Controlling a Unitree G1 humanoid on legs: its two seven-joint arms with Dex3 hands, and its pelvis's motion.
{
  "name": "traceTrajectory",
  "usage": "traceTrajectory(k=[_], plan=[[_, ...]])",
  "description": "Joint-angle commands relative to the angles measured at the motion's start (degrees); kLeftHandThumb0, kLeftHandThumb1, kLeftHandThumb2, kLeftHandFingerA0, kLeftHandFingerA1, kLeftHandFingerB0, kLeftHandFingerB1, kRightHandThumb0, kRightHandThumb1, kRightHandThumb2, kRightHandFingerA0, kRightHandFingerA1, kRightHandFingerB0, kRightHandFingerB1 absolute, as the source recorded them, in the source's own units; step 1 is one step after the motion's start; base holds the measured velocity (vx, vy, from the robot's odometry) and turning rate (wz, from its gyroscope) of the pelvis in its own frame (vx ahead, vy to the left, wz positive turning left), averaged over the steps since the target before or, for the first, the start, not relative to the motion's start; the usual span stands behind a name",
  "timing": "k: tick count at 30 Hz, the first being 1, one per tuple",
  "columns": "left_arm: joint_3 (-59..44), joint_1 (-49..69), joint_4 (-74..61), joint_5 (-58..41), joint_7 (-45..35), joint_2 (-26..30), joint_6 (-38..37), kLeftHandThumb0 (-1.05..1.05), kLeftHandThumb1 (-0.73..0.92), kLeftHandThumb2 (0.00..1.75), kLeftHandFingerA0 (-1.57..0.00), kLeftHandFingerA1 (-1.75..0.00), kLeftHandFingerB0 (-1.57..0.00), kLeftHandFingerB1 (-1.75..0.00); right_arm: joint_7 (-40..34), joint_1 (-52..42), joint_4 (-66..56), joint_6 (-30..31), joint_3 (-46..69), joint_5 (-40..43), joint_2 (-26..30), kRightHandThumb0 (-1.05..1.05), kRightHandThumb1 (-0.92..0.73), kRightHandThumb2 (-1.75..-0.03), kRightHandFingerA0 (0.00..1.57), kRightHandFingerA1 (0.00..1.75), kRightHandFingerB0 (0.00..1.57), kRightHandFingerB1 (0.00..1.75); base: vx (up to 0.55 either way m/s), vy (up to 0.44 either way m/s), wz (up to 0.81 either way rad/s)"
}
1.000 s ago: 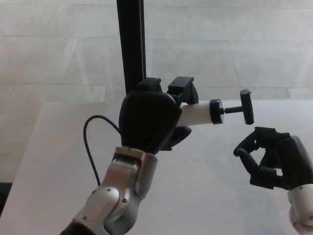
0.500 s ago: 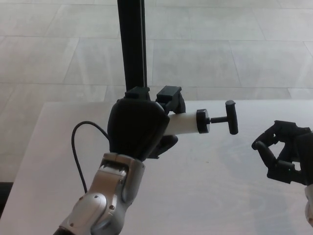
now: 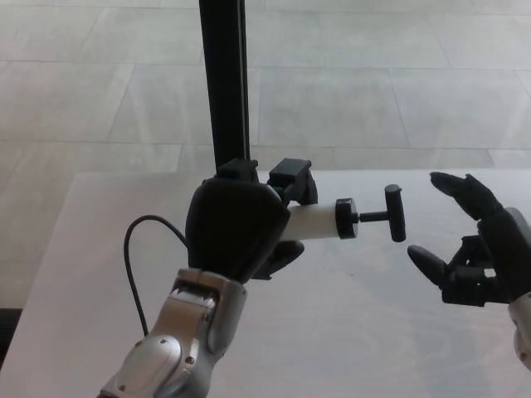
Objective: The robot uses its left hand to lift the air pump kept on the middle of the desk and use the right hand to pull out the handle
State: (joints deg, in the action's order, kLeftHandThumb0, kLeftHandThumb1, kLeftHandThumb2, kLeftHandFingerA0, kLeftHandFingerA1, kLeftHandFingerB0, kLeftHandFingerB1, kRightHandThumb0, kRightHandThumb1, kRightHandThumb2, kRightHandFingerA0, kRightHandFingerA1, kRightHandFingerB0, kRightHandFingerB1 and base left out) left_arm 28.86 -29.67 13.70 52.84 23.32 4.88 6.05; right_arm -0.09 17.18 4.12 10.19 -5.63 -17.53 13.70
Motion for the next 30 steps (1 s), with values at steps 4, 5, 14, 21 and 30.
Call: traceTrajectory(k=[4,5,14,21,30], plan=[[0.0,-0.9,0.6,0.6,1.7,-0.1,-1.0,-0.15,0.61,0.81,-0.8,-1.71,-0.72,-1.48,7.1,0.8,-0.7,6.7,-0.9,2.1,0.7,-0.88,-0.52,-0.95,1.11,1.09,0.06,0.16,0.0,0.0,0.0],[0.1,-1.1,0.7,0.8,1.6,0.0,-0.9,-0.12,0.62,0.81,-0.83,-1.69,-0.67,-1.42,7.2,0.6,-1.0,7.0,-1.4,1.5,0.8,-0.88,-0.68,-0.61,1.12,1.04,0.05,0.27,0.0,0.0,0.0],[1.0,-0.8,1.7,1.7,1.7,0.1,-0.2,-0.18,0.59,0.78,-0.83,-1.64,-0.76,-1.39,3.5,0.9,0.8,1.4,-1.0,1.7,-1.4,-0.49,-0.6,-0.58,1.16,1.21,0.44,0.4,0.0,0.0,0.0],[2.0,-0.7,3.3,2.2,2.8,0.0,0.0,-0.19,0.59,0.8,-0.86,-1.64,-0.8,-1.34,1.3,1.8,1.3,-0.1,-0.9,0.4,-2.9,-0.38,-0.61,-0.6,1.18,1.38,0.63,0.51,0.0,0.0,0.0],[3.8,-0.4,6.5,3.6,5.5,0.3,-0.4,-0.2,0.61,0.8,-0.95,-1.67,-0.83,-1.19,-0.5,2.5,0.0,0.4,0.2,0.1,-4.0,-0.33,-0.62,-0.58,1.11,1.54,0.73,0.57,0.0,0.0,0.0]])
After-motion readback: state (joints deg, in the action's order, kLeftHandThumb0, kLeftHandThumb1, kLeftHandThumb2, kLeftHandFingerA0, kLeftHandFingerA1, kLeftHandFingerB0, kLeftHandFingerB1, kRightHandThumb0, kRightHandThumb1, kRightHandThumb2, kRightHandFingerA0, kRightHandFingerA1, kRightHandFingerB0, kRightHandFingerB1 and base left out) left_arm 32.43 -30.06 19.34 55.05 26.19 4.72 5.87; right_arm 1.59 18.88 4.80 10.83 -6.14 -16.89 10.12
